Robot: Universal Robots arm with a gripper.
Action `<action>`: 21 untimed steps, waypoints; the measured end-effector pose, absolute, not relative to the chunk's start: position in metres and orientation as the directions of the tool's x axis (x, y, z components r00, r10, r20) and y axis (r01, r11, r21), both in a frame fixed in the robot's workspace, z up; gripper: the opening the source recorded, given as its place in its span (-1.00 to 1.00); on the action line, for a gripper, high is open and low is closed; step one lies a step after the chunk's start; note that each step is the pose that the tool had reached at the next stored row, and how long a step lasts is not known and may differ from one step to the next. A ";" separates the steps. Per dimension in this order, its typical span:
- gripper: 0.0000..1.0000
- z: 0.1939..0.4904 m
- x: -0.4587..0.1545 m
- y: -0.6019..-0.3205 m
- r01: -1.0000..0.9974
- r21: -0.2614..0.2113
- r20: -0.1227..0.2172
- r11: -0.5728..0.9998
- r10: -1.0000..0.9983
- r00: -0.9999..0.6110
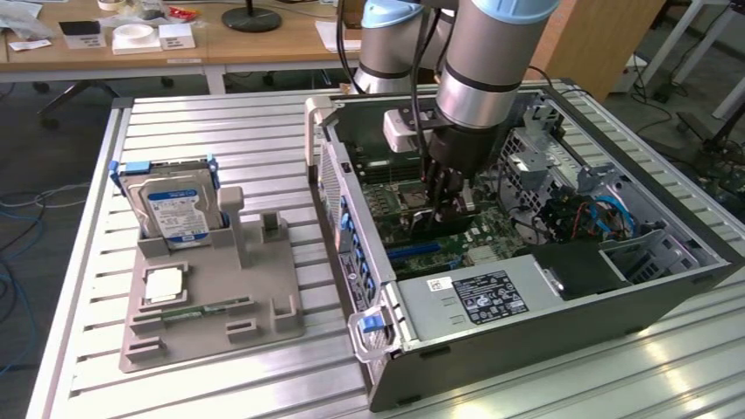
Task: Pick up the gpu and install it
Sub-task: 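Insert the gpu into the slot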
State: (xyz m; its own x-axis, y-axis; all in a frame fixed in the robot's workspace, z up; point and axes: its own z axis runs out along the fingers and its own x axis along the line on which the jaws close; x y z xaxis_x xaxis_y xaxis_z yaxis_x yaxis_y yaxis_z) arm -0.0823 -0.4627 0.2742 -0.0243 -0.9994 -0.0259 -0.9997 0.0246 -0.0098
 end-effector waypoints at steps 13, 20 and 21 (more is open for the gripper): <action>-0.47 0.274 -0.081 -0.463 -1.000 0.000 -0.026 0.025 -0.999 -0.025; -0.47 0.274 -0.081 -0.463 -1.000 0.001 -0.026 0.025 -0.999 -0.025; -0.47 0.273 -0.081 -0.463 -1.000 0.001 -0.026 0.025 -0.999 -0.025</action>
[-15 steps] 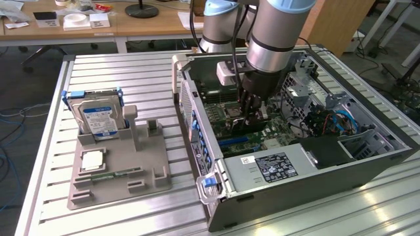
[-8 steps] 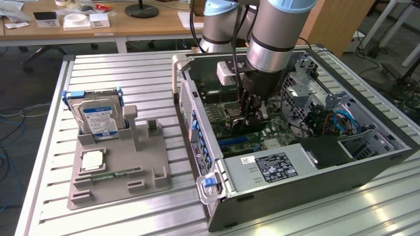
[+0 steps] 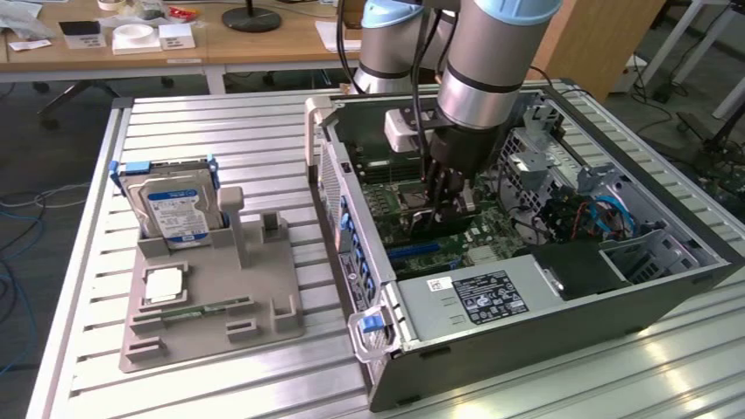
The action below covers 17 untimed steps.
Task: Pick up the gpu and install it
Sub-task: 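Insert the gpu into the slot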
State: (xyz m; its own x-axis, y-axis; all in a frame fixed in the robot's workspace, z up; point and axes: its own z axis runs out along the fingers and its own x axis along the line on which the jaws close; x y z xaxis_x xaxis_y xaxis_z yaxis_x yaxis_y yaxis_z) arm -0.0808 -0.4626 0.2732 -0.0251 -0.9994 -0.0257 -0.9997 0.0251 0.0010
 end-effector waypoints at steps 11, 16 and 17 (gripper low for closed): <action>-0.47 0.272 -0.081 -0.463 -1.000 0.001 -0.025 0.025 -0.999 -0.025; -0.47 0.271 -0.081 -0.463 -1.000 0.001 -0.025 0.025 -0.999 -0.025; -0.47 0.271 -0.081 -0.463 -1.000 0.001 -0.025 0.025 -0.999 -0.025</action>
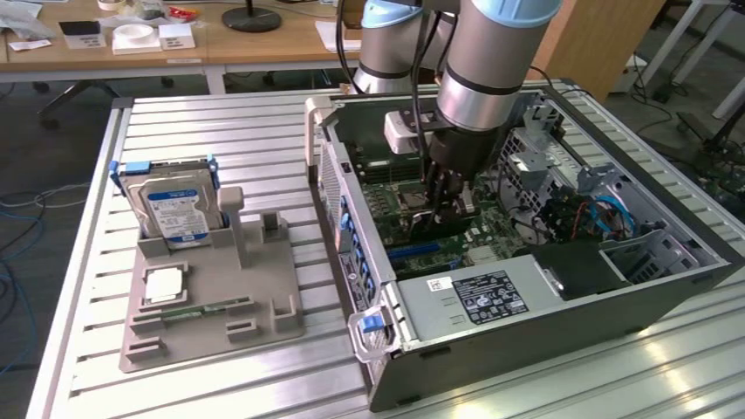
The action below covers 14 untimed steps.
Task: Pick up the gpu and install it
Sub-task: 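Insert the gpu into the slot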
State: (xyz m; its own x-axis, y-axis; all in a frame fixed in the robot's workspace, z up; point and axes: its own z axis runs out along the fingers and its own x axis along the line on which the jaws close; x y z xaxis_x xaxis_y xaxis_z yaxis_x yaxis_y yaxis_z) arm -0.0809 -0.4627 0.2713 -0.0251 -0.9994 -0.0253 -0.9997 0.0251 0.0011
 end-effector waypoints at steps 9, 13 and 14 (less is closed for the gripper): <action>-0.47 0.269 -0.081 -0.463 -1.000 0.001 -0.025 0.025 -0.999 -0.025; -0.47 0.269 -0.081 -0.463 -1.000 0.001 -0.025 0.025 -0.999 -0.025; -0.47 0.268 -0.081 -0.463 -1.000 0.001 -0.026 0.025 -0.999 -0.025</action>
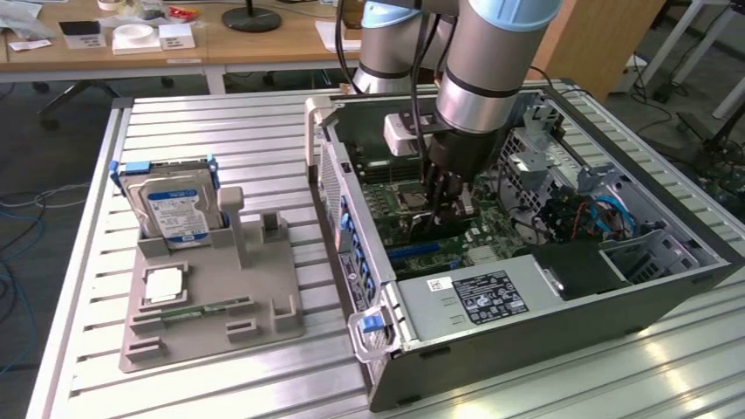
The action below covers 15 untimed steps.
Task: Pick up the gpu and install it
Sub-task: 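Insert the gpu into the slot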
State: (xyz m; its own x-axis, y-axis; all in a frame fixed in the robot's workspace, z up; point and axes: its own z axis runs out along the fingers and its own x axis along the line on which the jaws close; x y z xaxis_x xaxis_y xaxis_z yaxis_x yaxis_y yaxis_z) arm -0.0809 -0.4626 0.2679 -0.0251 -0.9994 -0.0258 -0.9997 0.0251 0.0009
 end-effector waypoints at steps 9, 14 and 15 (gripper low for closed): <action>-0.47 0.265 -0.081 -0.463 -1.000 0.001 -0.025 0.025 -0.999 -0.025; -0.47 0.264 -0.081 -0.463 -1.000 0.001 -0.026 0.025 -0.999 -0.025; -0.47 0.263 -0.081 -0.463 -1.000 0.001 -0.026 0.025 -0.999 -0.025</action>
